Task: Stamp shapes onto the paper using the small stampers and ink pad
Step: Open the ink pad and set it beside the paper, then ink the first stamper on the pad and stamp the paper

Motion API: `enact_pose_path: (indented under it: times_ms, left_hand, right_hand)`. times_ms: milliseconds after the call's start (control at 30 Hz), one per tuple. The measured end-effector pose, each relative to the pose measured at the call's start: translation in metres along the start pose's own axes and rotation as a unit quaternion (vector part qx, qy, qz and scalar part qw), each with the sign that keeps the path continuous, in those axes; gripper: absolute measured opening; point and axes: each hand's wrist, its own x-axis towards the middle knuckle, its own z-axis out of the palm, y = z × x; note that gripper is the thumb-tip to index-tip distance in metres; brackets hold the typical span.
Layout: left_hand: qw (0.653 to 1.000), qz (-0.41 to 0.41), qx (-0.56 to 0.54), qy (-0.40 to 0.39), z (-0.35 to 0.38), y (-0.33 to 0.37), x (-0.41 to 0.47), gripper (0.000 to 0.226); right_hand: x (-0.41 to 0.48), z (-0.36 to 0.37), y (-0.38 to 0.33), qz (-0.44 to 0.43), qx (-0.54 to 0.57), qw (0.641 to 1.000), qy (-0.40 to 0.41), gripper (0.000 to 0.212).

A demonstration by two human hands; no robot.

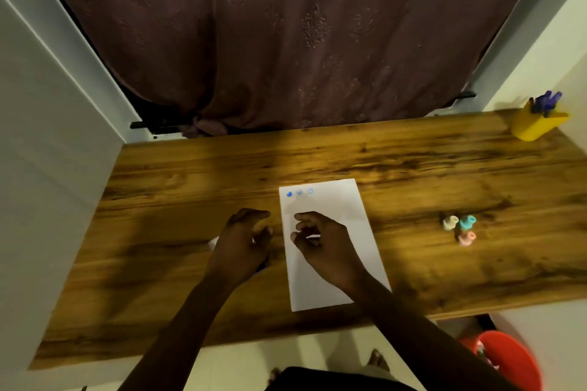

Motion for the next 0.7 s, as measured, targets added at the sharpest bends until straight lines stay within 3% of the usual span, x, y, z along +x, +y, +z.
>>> enact_pose_path:
  times_ms: [133,267,467,600,700]
  left_hand:
    - [0.996,-0.011,-0.083,-0.014,0.024,0.042,-0.001,0.031]
    - [0.997,0.025,-0.076,0.015,0.055,0.082,0.005,0.031]
    - [0.992,0.059,-0.107,-0.031,0.105,0.130,0.014,0.031]
    - [0.989,0.083,-0.110,-0.063,0.132,0.154,0.017,0.029]
    - [0.987,0.086,-0.110,-0.083,0.147,0.166,0.018,0.029]
  right_hand:
    - [-0.003,-0.043,0.007,-0.003,0.020,0.999,0.036,0.037]
    - [-0.007,-0.090,0.018,-0.007,0.022,0.998,0.065,0.036]
    - [-0.012,-0.161,0.053,0.007,-0.019,0.995,0.101,0.024]
    - [-0.008,-0.206,0.084,0.010,-0.147,0.984,0.098,0.029]
    - [-0.002,-0.234,0.108,0.014,-0.292,0.954,0.061,0.039]
